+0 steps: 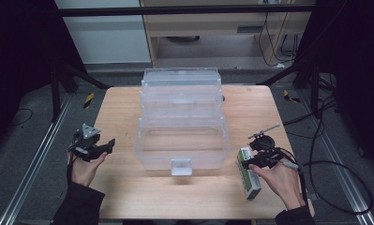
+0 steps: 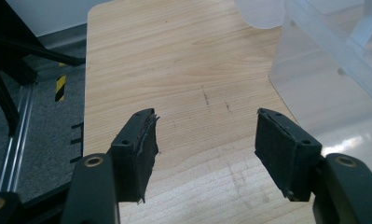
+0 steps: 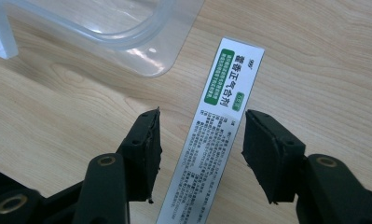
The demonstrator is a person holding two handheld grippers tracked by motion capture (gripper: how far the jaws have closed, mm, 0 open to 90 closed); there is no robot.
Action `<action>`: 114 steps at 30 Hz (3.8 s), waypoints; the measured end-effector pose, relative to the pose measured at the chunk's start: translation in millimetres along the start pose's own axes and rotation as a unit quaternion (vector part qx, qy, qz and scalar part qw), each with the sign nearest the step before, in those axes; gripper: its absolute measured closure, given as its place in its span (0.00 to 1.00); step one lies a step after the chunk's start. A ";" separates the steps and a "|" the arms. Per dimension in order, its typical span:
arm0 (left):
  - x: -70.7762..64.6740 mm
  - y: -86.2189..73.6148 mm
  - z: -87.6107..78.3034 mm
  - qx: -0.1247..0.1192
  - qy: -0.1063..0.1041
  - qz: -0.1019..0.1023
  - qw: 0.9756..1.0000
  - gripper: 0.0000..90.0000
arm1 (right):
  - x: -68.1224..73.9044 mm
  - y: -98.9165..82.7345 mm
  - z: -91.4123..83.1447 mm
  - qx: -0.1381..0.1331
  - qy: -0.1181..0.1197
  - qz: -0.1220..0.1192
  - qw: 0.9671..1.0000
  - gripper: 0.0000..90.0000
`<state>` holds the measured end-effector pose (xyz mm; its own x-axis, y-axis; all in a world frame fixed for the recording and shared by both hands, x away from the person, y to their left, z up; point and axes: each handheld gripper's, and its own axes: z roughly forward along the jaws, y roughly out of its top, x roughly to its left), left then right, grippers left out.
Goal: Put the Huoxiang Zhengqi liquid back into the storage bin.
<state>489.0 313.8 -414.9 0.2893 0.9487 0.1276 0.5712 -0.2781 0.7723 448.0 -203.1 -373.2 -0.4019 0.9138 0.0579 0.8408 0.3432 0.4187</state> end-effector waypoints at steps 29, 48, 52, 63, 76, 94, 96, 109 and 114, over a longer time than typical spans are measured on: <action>-2.1 -2.6 5.8 0.013 -0.006 0.008 1.000 0.41 | -4.9 -2.0 23.0 0.051 -0.001 0.018 0.999 0.57; -4.6 -3.3 8.9 0.018 -0.009 0.011 1.000 0.41 | -7.0 0.9 23.7 0.079 -0.023 0.006 0.997 0.69; -5.3 -3.5 9.5 0.019 -0.009 0.013 1.000 0.41 | -7.1 1.3 23.7 0.083 -0.023 0.002 0.996 0.69; -5.8 -3.7 10.1 0.021 -0.009 0.014 1.000 0.41 | -5.7 2.6 24.6 0.094 -0.027 -0.010 0.995 0.68; -6.5 -4.3 11.9 0.029 -0.010 0.016 0.999 0.41 | -3.9 6.4 25.6 0.108 -0.034 0.000 0.994 0.71; -6.9 -4.9 12.4 0.031 -0.011 0.016 0.999 0.42 | -14.2 11.5 -6.8 0.037 -0.034 0.011 0.999 0.71; -7.0 -5.0 12.5 0.031 -0.011 0.016 0.999 0.42 | -14.8 11.6 -8.5 0.033 -0.034 0.012 0.999 0.71; -6.8 -5.6 13.2 0.033 -0.011 0.016 0.999 0.41 | -20.0 19.3 -36.5 -0.022 -0.039 0.020 0.999 0.72; -7.7 -5.7 14.0 0.034 -0.011 0.018 0.999 0.41 | -19.9 23.7 -47.0 -0.038 -0.038 0.012 0.998 0.72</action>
<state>494.3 306.0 -429.0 0.3272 0.9346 0.1398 0.6102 -0.3219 0.7239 458.9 -223.3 -321.8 -0.3506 0.9365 0.0019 0.8191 0.3056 0.4855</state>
